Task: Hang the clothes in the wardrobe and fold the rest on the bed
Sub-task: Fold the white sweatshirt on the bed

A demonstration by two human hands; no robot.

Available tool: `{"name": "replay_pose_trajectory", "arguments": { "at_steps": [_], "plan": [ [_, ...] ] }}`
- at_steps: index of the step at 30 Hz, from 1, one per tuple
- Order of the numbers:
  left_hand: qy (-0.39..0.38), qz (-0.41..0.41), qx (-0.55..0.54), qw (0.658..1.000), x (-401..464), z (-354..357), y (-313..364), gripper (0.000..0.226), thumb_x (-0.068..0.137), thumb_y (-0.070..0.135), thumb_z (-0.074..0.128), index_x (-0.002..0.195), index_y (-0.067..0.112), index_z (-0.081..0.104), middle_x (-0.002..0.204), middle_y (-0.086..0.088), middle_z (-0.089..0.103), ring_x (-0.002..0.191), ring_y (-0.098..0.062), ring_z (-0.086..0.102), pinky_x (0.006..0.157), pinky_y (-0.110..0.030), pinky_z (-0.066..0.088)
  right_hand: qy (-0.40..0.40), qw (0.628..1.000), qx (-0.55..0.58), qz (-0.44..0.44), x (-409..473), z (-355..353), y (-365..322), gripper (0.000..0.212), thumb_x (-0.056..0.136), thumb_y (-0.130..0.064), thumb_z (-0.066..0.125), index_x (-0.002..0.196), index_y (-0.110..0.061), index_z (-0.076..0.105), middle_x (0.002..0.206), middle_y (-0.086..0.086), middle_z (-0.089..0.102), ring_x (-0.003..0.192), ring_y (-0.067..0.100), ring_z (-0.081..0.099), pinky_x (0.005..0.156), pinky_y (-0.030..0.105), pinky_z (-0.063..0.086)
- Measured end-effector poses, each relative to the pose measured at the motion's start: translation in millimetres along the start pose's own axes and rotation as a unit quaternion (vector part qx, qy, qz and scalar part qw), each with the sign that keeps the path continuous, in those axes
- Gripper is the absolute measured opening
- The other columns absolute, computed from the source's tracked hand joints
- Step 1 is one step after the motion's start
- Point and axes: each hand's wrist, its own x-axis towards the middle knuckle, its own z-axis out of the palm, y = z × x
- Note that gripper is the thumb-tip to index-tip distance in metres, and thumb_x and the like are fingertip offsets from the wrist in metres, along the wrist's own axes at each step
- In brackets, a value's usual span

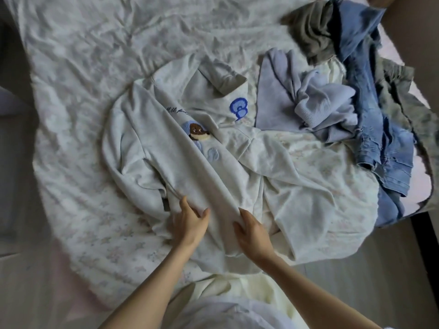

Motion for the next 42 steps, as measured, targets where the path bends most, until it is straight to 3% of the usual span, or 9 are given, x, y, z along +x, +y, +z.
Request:
{"name": "replay_pose_trajectory", "arguments": {
  "at_steps": [5,10,13,16,21,31,35,39,42],
  "plan": [
    [-0.082,-0.012,-0.156,0.984,-24,31,-11,0.090,0.083,0.026,0.069,0.148,0.012,0.008,0.099,-0.008,0.063,0.095,-0.027,0.062,0.087,-0.041,0.051,0.000,0.997,0.067,-0.038,-9,-4,2,0.026,0.094,-0.012,0.045,0.116,-0.013,0.059,0.103,0.000,0.064,0.092,0.017,0.060,0.071,0.021,0.039],
    [-0.058,-0.084,-0.219,0.970,-47,48,-15,0.026,0.089,0.019,0.057,0.113,0.009,0.056,0.112,-0.013,0.065,0.094,-0.026,0.061,0.082,-0.035,0.051,0.007,0.992,0.123,-0.034,-22,-8,4,0.022,0.095,-0.008,0.042,0.095,-0.010,0.063,0.085,-0.001,0.064,0.075,0.014,0.057,0.066,0.027,0.043],
    [0.032,-0.091,-0.248,0.964,-74,33,-22,0.023,0.097,0.020,0.040,0.113,0.010,0.053,0.118,-0.015,0.060,0.094,-0.025,0.058,0.083,-0.037,0.048,-0.028,0.989,0.140,-0.047,-39,-5,-4,0.028,0.095,-0.009,0.041,0.114,-0.013,0.062,0.100,-0.001,0.066,0.089,0.014,0.062,0.079,0.032,0.051],
    [0.165,-0.097,-0.200,0.961,-92,-8,-33,0.038,0.100,0.019,0.032,0.133,0.002,0.043,0.133,-0.021,0.050,0.118,-0.037,0.049,0.097,-0.039,0.041,-0.049,0.985,0.144,-0.084,-56,4,-22,0.033,0.097,-0.009,0.041,0.125,-0.014,0.058,0.104,-0.003,0.061,0.094,0.012,0.060,0.087,0.026,0.049],
    [0.323,-0.058,-0.081,0.941,-108,-91,-85,0.024,0.099,0.010,0.035,0.110,-0.004,0.051,0.116,-0.028,0.057,0.104,-0.044,0.054,0.080,-0.041,0.040,-0.076,0.981,0.127,-0.129,-79,30,-54,0.031,0.097,-0.011,0.042,0.123,-0.015,0.059,0.112,0.001,0.061,0.100,0.013,0.060,0.092,0.027,0.048],
    [0.262,-0.109,0.006,0.959,-90,-112,-186,0.033,0.092,0.008,0.046,0.124,0.007,0.049,0.125,-0.023,0.045,0.109,-0.043,0.048,0.081,-0.046,0.041,-0.038,0.998,-0.051,0.025,-100,81,-16,0.050,0.091,-0.008,0.045,0.139,-0.016,0.037,0.136,0.008,0.041,0.121,0.025,0.042,0.096,0.034,0.040],
    [0.257,0.079,0.103,0.958,-91,-75,-196,0.051,0.085,0.024,0.062,0.132,0.006,0.051,0.133,-0.024,0.045,0.119,-0.044,0.044,0.094,-0.054,0.038,0.011,0.981,-0.169,0.093,-113,85,27,0.064,0.091,-0.024,0.052,0.146,-0.019,0.019,0.143,0.007,0.030,0.128,0.027,0.034,0.101,0.041,0.038],
    [0.176,0.333,0.286,0.881,-99,-30,-204,0.080,0.065,0.048,0.076,0.134,0.017,0.052,0.141,-0.020,0.044,0.128,-0.042,0.041,0.100,-0.063,0.033,-0.021,0.930,-0.367,0.029,-115,92,55,0.082,0.089,-0.033,0.054,0.149,-0.026,-0.002,0.149,0.005,0.018,0.136,0.026,0.022,0.108,0.047,0.028],
    [0.097,0.367,0.412,0.828,-93,-7,-208,0.106,0.043,0.052,0.088,0.138,0.027,0.047,0.147,-0.017,0.038,0.133,-0.044,0.035,0.101,-0.070,0.028,-0.062,0.879,-0.470,-0.056,-102,98,68,0.095,0.081,-0.026,0.064,0.150,-0.031,-0.001,0.154,0.010,0.011,0.141,0.030,0.013,0.109,0.060,0.017]
  ]
}}
